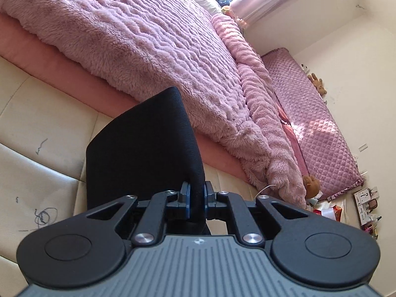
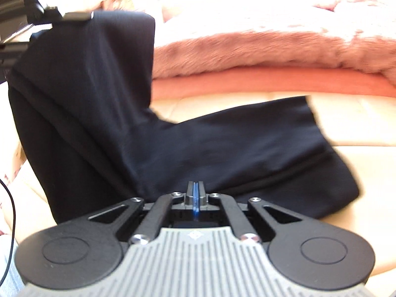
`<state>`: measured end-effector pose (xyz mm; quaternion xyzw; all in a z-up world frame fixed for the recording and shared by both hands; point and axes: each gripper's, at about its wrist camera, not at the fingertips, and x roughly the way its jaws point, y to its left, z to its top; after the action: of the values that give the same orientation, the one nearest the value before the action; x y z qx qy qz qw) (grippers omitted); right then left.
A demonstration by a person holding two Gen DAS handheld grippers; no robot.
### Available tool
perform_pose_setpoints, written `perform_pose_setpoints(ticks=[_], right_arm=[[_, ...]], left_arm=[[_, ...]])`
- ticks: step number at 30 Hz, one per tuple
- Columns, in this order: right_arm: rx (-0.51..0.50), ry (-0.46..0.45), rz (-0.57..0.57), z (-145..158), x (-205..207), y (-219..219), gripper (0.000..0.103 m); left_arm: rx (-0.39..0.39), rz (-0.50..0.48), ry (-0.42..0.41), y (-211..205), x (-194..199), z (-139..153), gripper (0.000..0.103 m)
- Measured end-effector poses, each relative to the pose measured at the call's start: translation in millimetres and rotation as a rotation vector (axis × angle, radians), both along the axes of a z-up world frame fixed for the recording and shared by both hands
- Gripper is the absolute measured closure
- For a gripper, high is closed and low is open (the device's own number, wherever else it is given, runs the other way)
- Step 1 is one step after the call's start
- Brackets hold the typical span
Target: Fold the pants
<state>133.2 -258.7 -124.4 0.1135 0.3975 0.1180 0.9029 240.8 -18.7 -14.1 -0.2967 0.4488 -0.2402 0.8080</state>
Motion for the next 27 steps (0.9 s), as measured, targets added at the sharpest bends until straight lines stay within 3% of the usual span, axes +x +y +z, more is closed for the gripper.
perform_pose_setpoints(ticks=[7,14,23,27], right_arm=[[0.013,-0.016,-0.113,10.9,-12.6,-69.9,0.103],[0.045,-0.006,-0.179,2.3,-14.1,-118.3,0.103],[0.079,0.045,-0.199,-24.5,-8.8,-135.1,0.103],[0.091,0.049,-0.201,-28.6,-8.8,-134.9,0.103]], left_arm=[[0.064,-0.048,0.042,-78.9,14.3,-19.6,0.093],[0.11,-0.086,0.147,-144.3,26.4,-71.0,0.093],[0.084,-0.108,0.278,-172.3,40.1,-118.9,0.092],[0.001,-0.12,0.355,-175.8,49.5,-139.2,0.084]])
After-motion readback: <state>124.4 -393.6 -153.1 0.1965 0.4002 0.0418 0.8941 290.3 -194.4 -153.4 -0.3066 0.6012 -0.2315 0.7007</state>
